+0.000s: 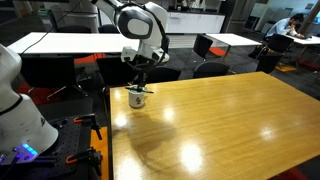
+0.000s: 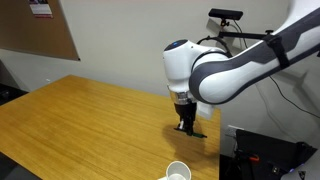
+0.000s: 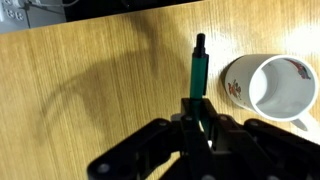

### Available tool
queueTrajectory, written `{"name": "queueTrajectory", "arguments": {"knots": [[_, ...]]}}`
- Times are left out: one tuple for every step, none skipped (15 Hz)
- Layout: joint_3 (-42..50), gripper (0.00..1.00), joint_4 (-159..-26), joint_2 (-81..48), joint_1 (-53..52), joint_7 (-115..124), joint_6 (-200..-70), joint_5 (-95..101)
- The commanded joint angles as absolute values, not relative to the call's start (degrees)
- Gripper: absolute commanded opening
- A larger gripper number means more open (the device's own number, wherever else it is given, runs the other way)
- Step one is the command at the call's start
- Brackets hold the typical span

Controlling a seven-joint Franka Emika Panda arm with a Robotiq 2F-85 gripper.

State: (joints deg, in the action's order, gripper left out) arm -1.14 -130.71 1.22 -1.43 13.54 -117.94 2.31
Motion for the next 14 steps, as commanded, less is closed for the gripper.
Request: {"name": "queueTrajectory", "arguments": {"knots": [[-1.2,0.13,-130.4,1.1,-1.3,12.6,-117.5,2.3],[-1.2,0.13,-130.1,0.9,-1.3,12.2,-117.3,2.3],[-1.2,0.13,-129.9,0.8,-1.3,11.9,-117.2,2.3],[-1.2,0.13,-129.9,0.7,-1.3,11.6,-117.1,2.3],[-1.2,0.13,-129.8,0.6,-1.3,11.6,-117.1,2.3],[-1.2,0.13,-129.8,0.6,-1.3,11.6,-117.1,2.3],[-1.2,0.03,-129.8,0.6,-1.3,11.6,-117.1,2.3],[-1.2,0.03,-129.9,0.6,-1.3,13.4,-118.1,3.7],[-1.2,0.03,-130.0,0.8,-1.3,14.2,-118.8,4.3],[-1.3,0.03,-130.1,1.1,-1.3,15.5,-119.7,5.9],[-1.3,0.03,-130.2,1.2,-1.3,17.0,-120.5,7.9],[-1.4,0.03,-130.1,1.3,-1.4,18.0,-120.8,10.0],[-1.4,0.03,-130.1,1.3,-1.4,19.7,-121.2,12.5],[-1.5,0.03,-130.0,1.3,-1.5,20.8,-121.0,14.8]]}}
